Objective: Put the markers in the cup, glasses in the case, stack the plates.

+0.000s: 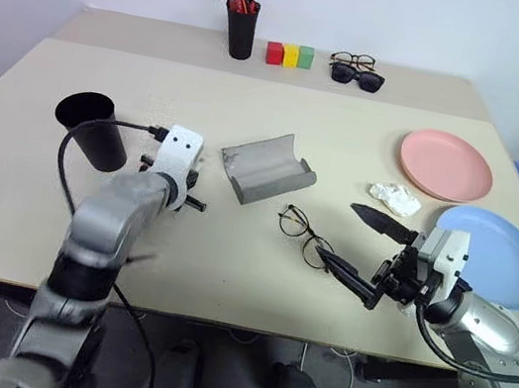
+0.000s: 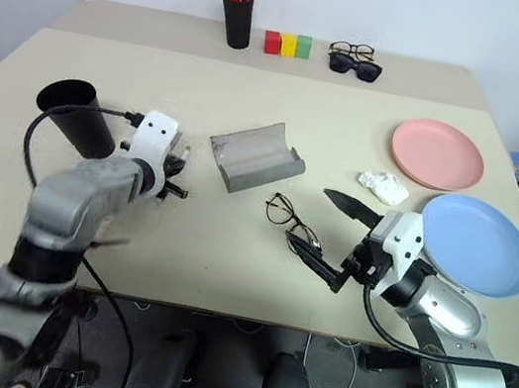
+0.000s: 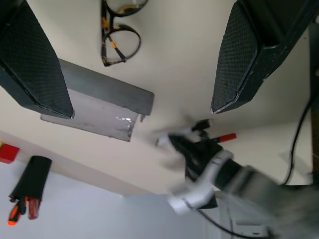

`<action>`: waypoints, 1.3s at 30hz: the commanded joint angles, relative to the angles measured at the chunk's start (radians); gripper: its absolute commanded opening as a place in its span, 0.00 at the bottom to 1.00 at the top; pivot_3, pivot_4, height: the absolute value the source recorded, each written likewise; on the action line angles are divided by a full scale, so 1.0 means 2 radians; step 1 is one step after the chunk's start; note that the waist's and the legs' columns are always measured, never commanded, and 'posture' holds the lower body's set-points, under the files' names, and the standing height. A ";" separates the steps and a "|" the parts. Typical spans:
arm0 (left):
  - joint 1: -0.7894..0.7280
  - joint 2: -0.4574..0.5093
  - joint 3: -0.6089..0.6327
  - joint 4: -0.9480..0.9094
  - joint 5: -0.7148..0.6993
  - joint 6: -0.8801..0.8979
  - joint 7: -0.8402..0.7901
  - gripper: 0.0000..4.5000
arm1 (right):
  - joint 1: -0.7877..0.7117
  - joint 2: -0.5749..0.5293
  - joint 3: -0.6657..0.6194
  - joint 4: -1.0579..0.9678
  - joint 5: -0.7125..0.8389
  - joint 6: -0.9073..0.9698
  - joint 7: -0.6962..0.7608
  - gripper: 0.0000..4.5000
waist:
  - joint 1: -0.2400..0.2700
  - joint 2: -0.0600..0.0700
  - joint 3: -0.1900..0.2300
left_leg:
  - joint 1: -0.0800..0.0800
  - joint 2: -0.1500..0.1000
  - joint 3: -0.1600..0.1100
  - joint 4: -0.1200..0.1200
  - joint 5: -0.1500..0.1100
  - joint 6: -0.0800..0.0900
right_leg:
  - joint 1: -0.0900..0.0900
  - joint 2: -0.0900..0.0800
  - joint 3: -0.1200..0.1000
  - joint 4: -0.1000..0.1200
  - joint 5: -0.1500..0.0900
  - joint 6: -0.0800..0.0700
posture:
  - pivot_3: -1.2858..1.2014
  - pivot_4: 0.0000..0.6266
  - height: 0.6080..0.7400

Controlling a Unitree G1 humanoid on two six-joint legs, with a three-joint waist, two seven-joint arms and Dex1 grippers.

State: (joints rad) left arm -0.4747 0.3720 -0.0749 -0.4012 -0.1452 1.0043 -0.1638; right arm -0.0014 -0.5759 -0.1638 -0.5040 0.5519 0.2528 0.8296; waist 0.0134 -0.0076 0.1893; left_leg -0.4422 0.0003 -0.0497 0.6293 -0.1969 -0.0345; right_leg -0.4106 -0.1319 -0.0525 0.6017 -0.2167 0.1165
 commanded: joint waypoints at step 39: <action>-0.038 0.045 0.158 0.218 0.153 -0.431 0.152 0.02 | -0.084 0.016 0.046 0.050 0.002 -0.025 0.019 1.00 | 0.000 0.000 0.000 | 0.001 0.000 0.000 0.001 0.000 0.000 | 0.001 0.000 0.000 0.001 0.001 0.003 | 0.52 0.24 1.00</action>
State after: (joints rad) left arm -0.5216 0.4486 0.2303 0.0388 0.1456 0.1794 0.1262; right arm -0.1642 -0.5559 -0.0616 -0.3591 0.5306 0.2127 0.8657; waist 0.0132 -0.0082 0.1893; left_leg -0.4405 0.0001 -0.0487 0.6320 -0.1961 -0.0342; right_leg -0.4079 -0.1315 -0.0532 0.6046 -0.2141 0.1216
